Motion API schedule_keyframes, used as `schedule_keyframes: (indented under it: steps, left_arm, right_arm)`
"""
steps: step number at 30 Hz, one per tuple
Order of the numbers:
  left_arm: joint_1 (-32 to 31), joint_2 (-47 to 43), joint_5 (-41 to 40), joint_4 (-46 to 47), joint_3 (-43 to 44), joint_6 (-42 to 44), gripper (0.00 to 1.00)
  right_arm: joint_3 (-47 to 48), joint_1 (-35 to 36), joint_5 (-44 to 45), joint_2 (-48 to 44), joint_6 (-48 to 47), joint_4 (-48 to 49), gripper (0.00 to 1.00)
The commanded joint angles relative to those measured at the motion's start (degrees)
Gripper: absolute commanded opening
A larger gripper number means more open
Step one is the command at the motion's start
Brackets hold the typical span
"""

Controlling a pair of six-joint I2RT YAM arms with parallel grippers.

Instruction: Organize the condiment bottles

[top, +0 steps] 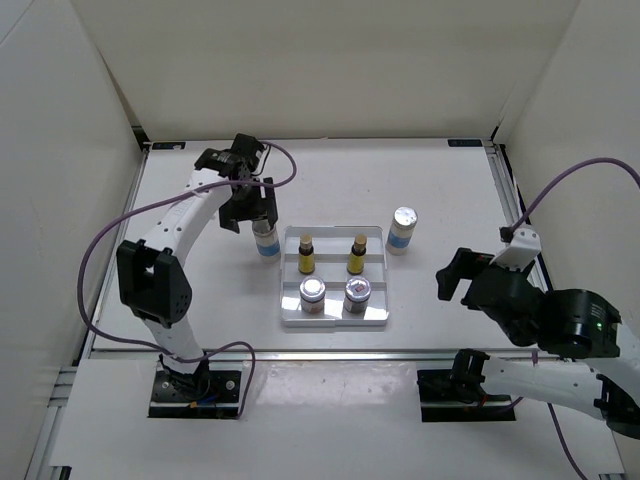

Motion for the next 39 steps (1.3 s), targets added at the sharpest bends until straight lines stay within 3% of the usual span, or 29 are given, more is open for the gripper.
schedule_keyframes:
  steps: [1,12,21,29,30,35,36,39]
  left_arm:
    - [0.1,0.4,0.9,0.4,2.6,0.8,0.92]
    - [-0.4,3.9,1.5,2.2,2.6,0.8,0.87]
    - [-0.4,6.1,1.5,2.8,3.1,0.8,0.73]
    - [-1.0,6.0,1.5,2.8,5.1,0.8,0.49]
    - [-1.0,5.4,1.5,2.8,5.6,1.4,0.42]
    - [-1.5,4.9,1.5,2.2,7.3,2.0,0.45]
    - [-1.5,4.9,0.7,1.6,7.3,2.0,0.55]
    - [-1.5,4.4,0.1,1.6,5.8,2.0,0.7]
  right_arm:
    - [-0.4,0.1,1.0,-1.8,0.4,-8.9,1.0]
    - [-0.4,0.1,1.0,-1.1,0.4,-8.9,1.0]
    - [-0.4,0.1,1.0,-1.1,0.4,-8.4,1.0]
    - [-0.4,0.1,1.0,-1.1,0.4,-8.4,1.0]
    - [-0.4,0.1,1.0,-1.1,0.4,-8.4,1.0]
    - [-0.4,0.1,1.0,-1.1,-0.1,-8.4,1.0]
    - [-0.4,0.1,1.0,-1.1,-0.1,-8.4,1.0]
    - [-0.4,0.1,1.0,-1.1,-0.1,-8.4,1.0]
